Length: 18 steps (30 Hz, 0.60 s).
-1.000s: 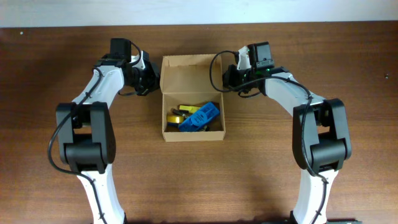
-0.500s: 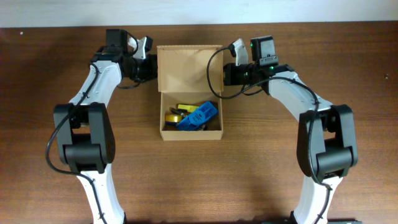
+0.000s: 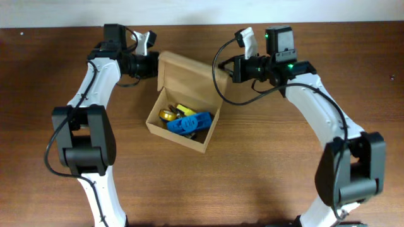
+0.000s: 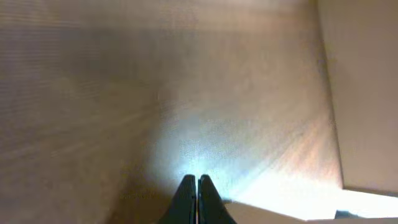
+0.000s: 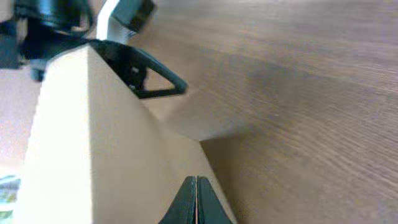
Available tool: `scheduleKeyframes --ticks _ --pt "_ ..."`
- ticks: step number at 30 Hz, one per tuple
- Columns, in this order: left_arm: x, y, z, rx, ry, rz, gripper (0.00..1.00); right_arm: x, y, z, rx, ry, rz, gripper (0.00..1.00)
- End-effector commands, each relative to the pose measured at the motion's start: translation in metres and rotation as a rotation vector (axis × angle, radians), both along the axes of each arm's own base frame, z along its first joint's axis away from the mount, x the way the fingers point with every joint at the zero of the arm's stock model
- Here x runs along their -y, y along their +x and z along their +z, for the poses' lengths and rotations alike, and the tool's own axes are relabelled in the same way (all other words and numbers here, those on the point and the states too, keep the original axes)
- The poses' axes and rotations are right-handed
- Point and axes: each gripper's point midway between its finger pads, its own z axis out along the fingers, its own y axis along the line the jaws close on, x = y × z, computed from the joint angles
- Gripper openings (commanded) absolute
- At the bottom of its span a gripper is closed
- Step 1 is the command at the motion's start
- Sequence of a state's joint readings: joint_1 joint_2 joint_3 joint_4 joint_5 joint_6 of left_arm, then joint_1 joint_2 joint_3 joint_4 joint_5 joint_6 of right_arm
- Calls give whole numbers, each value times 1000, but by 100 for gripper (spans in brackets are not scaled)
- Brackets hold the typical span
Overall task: Pack container
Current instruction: 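Push the lid down over the box with both grippers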
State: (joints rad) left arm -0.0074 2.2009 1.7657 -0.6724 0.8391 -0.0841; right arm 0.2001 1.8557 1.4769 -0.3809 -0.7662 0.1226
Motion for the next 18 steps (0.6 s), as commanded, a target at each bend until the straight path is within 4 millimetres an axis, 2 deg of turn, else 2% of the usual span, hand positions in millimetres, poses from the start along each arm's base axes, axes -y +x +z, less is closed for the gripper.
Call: scheduleKeyframes --ticks 1,4,8,10,12,18 --pt "3 -11 34 98 20 -79 2 -16 -20 31 45 56 108 4" --pt "-2 -22 39 91 68 -92 2 -28 -33 28 11 54 141 4" --pt "-16 -37 44 80 190 -88 2 -63 -61 21 -31 36 223 4" --pt "-30 -44 47 74 287 -68 2 -85 -79 11 -54 -19 249 4" --pt "-39 -48 51 69 349 -46 2 -97 -92 -1 -74 -89 253 4" --pt "-70 -65 61 31 531 23 2 -107 -118 -37 -110 -339 181 4"
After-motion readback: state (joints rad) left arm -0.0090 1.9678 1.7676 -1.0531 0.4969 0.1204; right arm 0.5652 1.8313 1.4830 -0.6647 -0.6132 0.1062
